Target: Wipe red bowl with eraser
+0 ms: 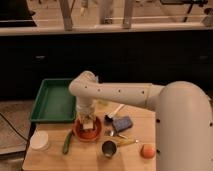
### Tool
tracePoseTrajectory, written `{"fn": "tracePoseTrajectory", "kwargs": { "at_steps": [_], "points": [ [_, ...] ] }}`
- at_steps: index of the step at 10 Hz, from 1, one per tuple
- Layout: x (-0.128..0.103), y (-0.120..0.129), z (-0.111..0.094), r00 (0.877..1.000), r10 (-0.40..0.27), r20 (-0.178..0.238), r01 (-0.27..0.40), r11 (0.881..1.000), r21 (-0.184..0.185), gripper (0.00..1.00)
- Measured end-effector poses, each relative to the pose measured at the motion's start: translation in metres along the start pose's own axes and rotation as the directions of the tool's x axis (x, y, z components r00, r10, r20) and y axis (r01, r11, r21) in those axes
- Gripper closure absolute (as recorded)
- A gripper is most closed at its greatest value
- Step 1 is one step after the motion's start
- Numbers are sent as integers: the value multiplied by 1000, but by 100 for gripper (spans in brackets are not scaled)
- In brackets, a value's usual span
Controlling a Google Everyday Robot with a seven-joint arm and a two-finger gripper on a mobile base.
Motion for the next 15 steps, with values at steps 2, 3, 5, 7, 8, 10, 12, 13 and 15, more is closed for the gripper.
{"fn": "tracePoseTrajectory", "kwargs": {
  "at_steps": [2, 3, 5, 7, 8, 10, 12, 13, 15],
  "points": [
    [0, -8, -3, 999, -31, 10, 31, 999, 11, 100],
    [0, -7, -3, 1000, -29, 11, 29, 1000, 11, 100],
    [0, -8, -3, 999, -30, 11, 30, 999, 11, 100],
    [0, -9, -3, 999, -31, 11, 30, 999, 11, 100],
    [0, -8, -3, 999, -30, 11, 30, 999, 11, 100],
    [0, -8, -2, 999, -29, 13, 29, 1000, 11, 100],
    [0, -8, -2, 1000, -29, 12, 29, 1000, 11, 100],
    [0, -8, -2, 1000, -29, 12, 28, 1000, 11, 100],
    [0, -7, -2, 1000, -28, 12, 28, 1000, 12, 100]
  ]
}}
